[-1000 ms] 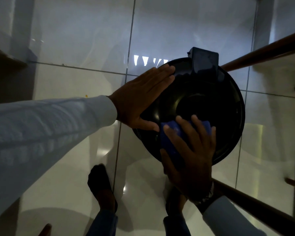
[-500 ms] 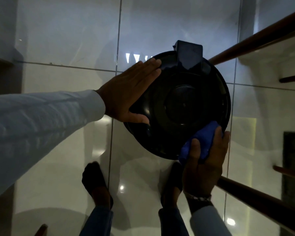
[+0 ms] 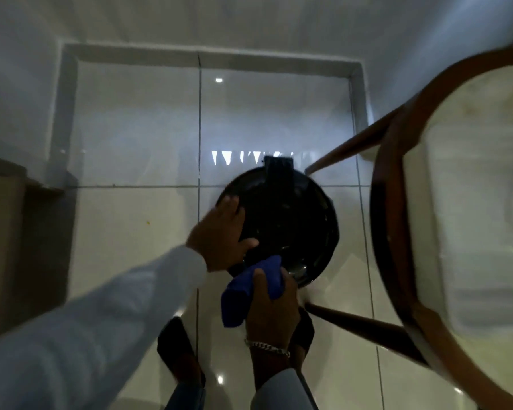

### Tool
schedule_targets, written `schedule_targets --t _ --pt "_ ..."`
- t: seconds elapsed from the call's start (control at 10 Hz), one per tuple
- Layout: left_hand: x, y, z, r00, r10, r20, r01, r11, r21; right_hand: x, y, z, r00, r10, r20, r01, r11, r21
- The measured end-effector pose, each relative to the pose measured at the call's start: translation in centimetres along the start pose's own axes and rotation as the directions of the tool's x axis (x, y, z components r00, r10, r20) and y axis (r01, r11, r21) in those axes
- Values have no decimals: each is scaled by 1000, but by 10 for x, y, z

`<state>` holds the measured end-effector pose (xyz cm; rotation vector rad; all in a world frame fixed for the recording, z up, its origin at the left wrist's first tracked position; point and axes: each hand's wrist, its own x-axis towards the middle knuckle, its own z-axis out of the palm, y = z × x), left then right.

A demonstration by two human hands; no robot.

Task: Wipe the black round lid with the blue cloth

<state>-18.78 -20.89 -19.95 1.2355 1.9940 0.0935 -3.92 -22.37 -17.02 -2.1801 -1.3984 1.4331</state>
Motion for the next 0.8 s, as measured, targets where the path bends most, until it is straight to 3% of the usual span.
schedule_targets --t 0.1,0.2,0.3,0.4,0.5,0.6,0.7,0.8 --pt "-46 69 -44 961 -224 163 275 697 -662 -27 -49 -47 973 -230 28 231 973 -4" --pt "-87 121 -88 977 -97 189 212 458 -863 -56 -88 -108 891 -443 99 438 896 69" --pt "-107 172 -115 990 -111 87 118 320 -940 -58 -113 -179 850 -524 -62 526 834 168" --pt "-104 233 -119 993 -76 89 98 124 -987 -23 -130 -243 958 -284 -47 285 913 292" --pt "-85 286 -106 994 -72 76 87 156 -984 22 -141 -283 978 -192 84 152 927 342" --pt "-59 323 -83 974 -218 -64 55 499 -865 62 -140 -299 973 -229 -13 229 970 87" --pt "-58 337 -69 971 -223 -90 84 666 -741 91 -133 -293 964 -227 136 254 940 -229" --pt "-70 332 -69 974 -176 -145 36 747 -664 96 -127 -298 939 -251 236 320 891 -323"
